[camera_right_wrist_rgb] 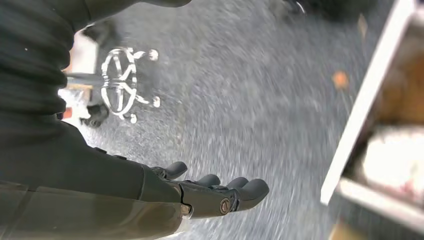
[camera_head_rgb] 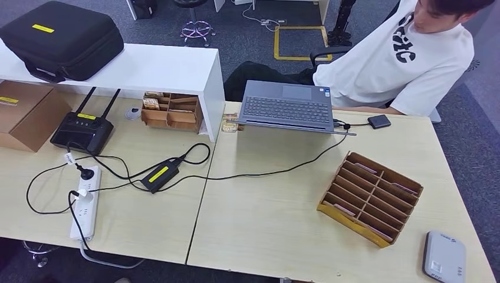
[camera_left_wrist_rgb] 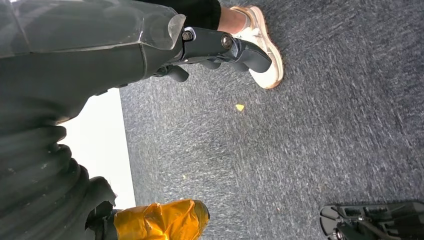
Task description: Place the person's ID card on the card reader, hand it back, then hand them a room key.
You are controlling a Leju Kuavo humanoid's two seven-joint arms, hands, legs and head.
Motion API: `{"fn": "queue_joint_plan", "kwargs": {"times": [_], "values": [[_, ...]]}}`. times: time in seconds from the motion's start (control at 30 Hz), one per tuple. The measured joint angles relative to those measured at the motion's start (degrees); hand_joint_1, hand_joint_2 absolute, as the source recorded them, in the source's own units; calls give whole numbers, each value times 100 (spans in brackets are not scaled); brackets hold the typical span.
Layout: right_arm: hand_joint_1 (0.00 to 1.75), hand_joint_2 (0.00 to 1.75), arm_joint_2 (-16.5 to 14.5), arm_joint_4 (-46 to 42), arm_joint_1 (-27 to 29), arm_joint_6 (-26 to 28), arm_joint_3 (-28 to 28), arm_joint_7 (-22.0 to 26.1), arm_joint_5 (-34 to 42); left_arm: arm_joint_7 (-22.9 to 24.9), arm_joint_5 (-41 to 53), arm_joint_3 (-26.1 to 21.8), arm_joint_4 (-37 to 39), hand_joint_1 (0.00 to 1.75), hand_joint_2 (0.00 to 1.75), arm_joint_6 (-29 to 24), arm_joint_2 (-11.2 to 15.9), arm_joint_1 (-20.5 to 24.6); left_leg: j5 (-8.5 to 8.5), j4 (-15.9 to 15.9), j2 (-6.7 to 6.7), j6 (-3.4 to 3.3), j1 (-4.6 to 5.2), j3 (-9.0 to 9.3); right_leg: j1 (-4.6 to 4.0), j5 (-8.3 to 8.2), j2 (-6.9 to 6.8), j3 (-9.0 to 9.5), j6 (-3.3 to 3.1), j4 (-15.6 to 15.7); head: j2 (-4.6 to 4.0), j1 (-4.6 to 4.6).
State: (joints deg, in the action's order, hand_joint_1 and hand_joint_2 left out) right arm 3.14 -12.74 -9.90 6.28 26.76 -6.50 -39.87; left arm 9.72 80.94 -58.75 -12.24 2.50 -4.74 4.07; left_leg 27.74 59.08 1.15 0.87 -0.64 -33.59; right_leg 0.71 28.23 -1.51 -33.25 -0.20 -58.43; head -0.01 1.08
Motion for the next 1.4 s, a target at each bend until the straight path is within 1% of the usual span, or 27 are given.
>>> {"fn": "queue_joint_plan", "kwargs": {"times": [0.03, 0.07, 0.2, 0.23, 0.3, 0.5, 0.57, 0.6, 0.63, 0.7, 0.73, 0.77, 0.8, 0.9, 0.93, 0.97, 1.0, 1.1, 1.13, 1.17, 1.2, 1.27, 1.3, 1.33, 1.37, 1.4], "values": [[0, 175, 2, -2, -17, -43, 32, 5, 41, 2, -5, 0, 0, 0, 175, -7, -2, -2, 0, 0, 0, 0, 0, 0, 0, 0, 0, 0, 0, 1, 1, 0], [0, 175, 4, -2, -30, -231, 57, 10, 45, 0, -1, 0, 0, 0, 175, -1, -2, -4, 0, 0, 0, 0, 0, 0, 0, 0, 0, 0, 0, 1, 1, 0], [0, 175, 6, 11, -11, -1515, 48, 100, -204, -32, 66, 0, 0, 0, 175, 81, 4, -5, 0, 1, -1, 0, 0, 1, 0, 0, -1, 0, 0, 1, 1, 1], [0, 175, -3, 19, 8, -1699, 26, 133, -254, -39, 80, 0, 0, 0, 175, 97, 5, -4, 0, 0, -1, 0, 0, 2, 0, 0, -1, 0, 0, 0, 1, 2], [0, 175, -22, 29, 41, -1840, -10, 167, -296, -47, 98, 0, 0, 0, 175, 114, 9, -2, 0, 0, -2, 0, -1, 1, 0, 0, -1, -1, -1, -1, 1, 3], [0, 175, -29, 35, 62, -1909, -45, 178, -301, -50, 103, 0, 0, 0, 175, 124, 14, 1, 0, 0, 0, 0, -1, 1, -1, 1, 0, -1, -1, 0, 1, 0], [0, 175, -26, 34, 64, -1838, -45, 169, -294, -50, 104, 1, 0, 0, 175, 123, 16, 1, 0, 0, 0, 0, 0, 1, 0, 1, 0, -1, -1, 1, 1, 1], [0, 175, -23, 33, 65, -1686, -45, 145, -287, -50, 100, 2, 0, 0, 175, 119, 16, 1, 0, 0, 0, 0, 0, 1, 0, 0, 0, -1, 0, 1, 1, 1], [0, 175, -22, 32, 67, -1408, -44, 109, -269, -49, 86, 2, 0, 0, 175, 105, 16, 0, 0, 0, 0, 0, 1, 1, 1, 0, 0, 0, 0, 1, 1, 2], [0, 175, -22, 27, 56, -647, -16, 40, -170, -39, 39, 1, 0, 0, 175, 57, 11, -3, 0, 0, -1, 0, 2, 0, 2, 0, -1, 0, 0, 0, 1, 2], [0, 175, -22, 25, 40, -349, 19, 18, -103, -33, 17, 1, 0, 0, 175, 34, 9, -6, 0, 0, -1, 0, 2, 0, 2, 0, -1, 0, 0, 0, 1, 2], [0, 175, -17, 23, 21, -274, 60, 2, -59, -27, 8, 0, 0, 0, 175, 23, 7, -8, 0, 0, -1, 0, 1, 1, 2, 0, -1, 0, 0, 0, 1, 1], [0, 175, -10, 21, 3, -387, 96, -11, -55, -24, 11, 0, 0, 0, 175, 26, 7, -10, 0, 0, 0, 0, 0, 1, 0, 0, 0, 1, 0, 0, 1, -1], [0, 175, 16, 22, 3, -1539, 111, 33, -233, -35, 72, 4, 0, 0, 175, 82, 8, -7, 0, 1, 0, 0, 0, 3, 0, 0, -1, 1, 0, 2, 1, -2], [0, 175, 15, 25, 24, -1768, 105, 58, -280, -40, 87, 7, 0, 0, 175, 99, 9, -6, 0, 1, -1, 0, 0, 2, 0, 0, -1, 0, 0, 2, 1, -1], [0, 175, 3, 26, 49, -1736, 101, 69, -294, -43, 89, 9, 0, 0, 175, 102, 10, -6, 0, 1, -2, 0, 1, 1, 1, 0, -2, -1, 0, 0, 1, 2], [0, 175, -9, 27, 71, -1466, 100, 67, -285, -39, 72, 10, 0, 0, 175, 89, 9, -6, 0, 0, -3, 0, 2, 0, 2, 0, -3, -2, 0, -2, 1, 4], [0, 175, -27, 22, 42, -169, 166, 60, -153, -10, -5, 10, 0, 0, 175, 11, 5, -8, 0, -2, -1, 0, 0, -1, 0, 2, -1, -3, -1, -4, 1, 3], [0, 175, -20, 20, 16, 14, 196, 74, -142, -7, -11, 10, 0, 0, 175, 4, 3, -9, 0, -2, 0, 0, -1, -1, -1, 2, 0, -3, -1, -3, 1, 1], [0, 175, -10, 19, -9, -31, 218, 96, -176, -12, -2, 10, 0, 0, 175, 15, 2, -10, 0, -1, 1, 0, -2, 0, -2, 1, 1, -2, -1, -1, 1, -2], [0, 175, -1, 19, -22, -361, 223, 127, -250, -23, 16, 11, 0, 0, 175, 38, 3, -9, 0, -1, 1, 0, -3, 0, -2, 1, 1, -1, -1, 0, 1, -2], [0, 175, 13, 17, -21, -1330, 208, 172, -395, -44, 56, 16, 0, 0, 175, 87, 6, -6, 0, 0, 1, 0, -2, 2, -1, 0, 0, 0, -1, 2, 1, -2], [0, 175, 8, 16, -3, -1713, 200, 170, -419, -49, 61, 18, 0, 0, 175, 94, 8, -6, 0, 1, -1, 0, -1, 1, 0, -1, -2, 0, 0, 1, 1, -1], [0, 175, -1, 14, 16, -1838, 196, 150, -400, -43, 51, 20, 0, 0, 175, 83, 8, -7, 0, 1, -2, 0, 1, 1, 1, -1, -4, 0, 0, 0, 1, 4], [0, 175, -10, 13, 30, -1706, 204, 124, -349, -34, 31, 20, 0, 0, 175, 60, 8, -9, 0, 0, -3, 0, 2, 0, 2, 0, -4, -1, 0, -2, 1, 6], [0, 175, -19, 10, 31, -1326, 226, 103, -281, -21, 8, 20, 0, 0, 175, 33, 8, -10, 0, 0, -3, 0, 2, -1, 2, 0, -4, -2, -1, -4, 1, 6]]}}
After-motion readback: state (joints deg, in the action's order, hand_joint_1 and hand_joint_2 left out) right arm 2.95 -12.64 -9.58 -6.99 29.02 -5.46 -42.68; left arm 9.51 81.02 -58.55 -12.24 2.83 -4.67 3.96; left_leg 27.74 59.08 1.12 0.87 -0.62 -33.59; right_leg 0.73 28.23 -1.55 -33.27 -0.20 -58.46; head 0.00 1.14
